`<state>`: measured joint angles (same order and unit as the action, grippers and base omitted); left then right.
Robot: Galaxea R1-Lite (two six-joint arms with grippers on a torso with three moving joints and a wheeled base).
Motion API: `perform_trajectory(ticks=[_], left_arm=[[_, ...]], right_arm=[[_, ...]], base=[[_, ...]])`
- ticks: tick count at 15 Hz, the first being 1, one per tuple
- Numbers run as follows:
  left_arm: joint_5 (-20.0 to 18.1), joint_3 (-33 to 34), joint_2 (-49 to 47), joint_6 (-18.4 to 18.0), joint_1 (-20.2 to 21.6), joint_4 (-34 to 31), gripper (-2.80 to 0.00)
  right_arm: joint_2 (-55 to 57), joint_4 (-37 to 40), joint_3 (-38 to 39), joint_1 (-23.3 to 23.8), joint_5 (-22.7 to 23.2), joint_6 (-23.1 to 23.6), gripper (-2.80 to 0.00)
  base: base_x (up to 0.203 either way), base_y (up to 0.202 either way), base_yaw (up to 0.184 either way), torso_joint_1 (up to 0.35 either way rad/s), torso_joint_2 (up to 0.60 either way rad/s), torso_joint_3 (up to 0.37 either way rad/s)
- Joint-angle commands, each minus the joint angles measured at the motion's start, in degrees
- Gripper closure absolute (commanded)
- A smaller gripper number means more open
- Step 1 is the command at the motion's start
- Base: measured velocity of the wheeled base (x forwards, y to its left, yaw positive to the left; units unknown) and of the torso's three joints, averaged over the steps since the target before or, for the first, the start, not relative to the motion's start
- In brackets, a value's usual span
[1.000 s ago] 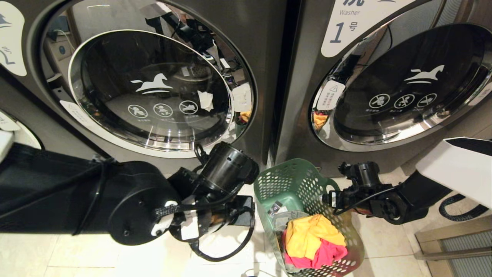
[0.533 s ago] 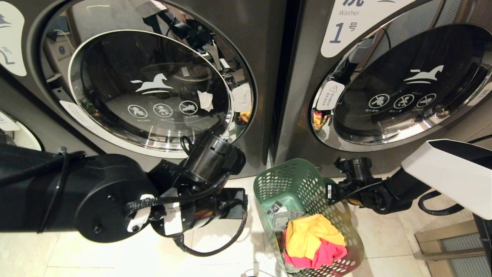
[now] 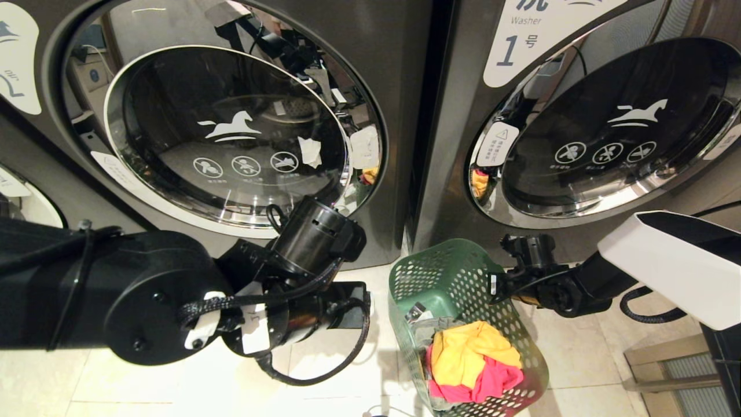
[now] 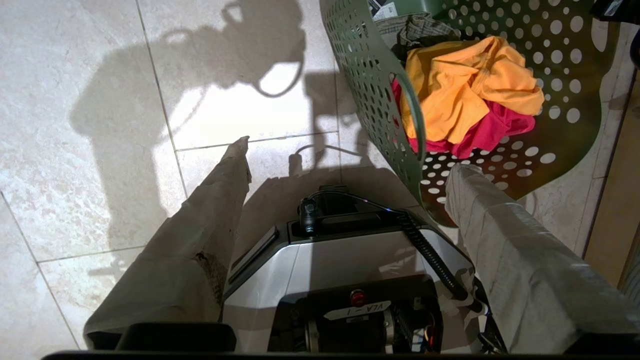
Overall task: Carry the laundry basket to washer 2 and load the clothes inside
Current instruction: Open the lid of the washing machine
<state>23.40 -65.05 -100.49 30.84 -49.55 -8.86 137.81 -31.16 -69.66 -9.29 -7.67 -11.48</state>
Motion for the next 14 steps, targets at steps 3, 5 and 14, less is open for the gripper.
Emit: perform_trajectory(ticks=[3,5,14], left_arm=[[0.16,-0.08,-0.15,0.18,-0.02,0.07,-2.80],[0.16,-0.08,-0.24,0.18,-0.02,0.07,-2.80],[0.16,-0.52,-0.32,0.10,-0.10,0.25,-2.80]], right_arm=[[-0.93,0.93,0.65,1.33,-2.75,-0.03,0.00],[-1.92,1.11,0.84,2.06,-2.92,0.00,0.00],[-5.45,3.90,0.97,5.16,-4.38,4.23,0.00]], base=[[0.000,0.000,0.000,0.000,0.00,0.000],[0.000,0.000,0.000,0.000,0.00,0.000],[0.000,0.000,0.000,0.000,0.00,0.000]])
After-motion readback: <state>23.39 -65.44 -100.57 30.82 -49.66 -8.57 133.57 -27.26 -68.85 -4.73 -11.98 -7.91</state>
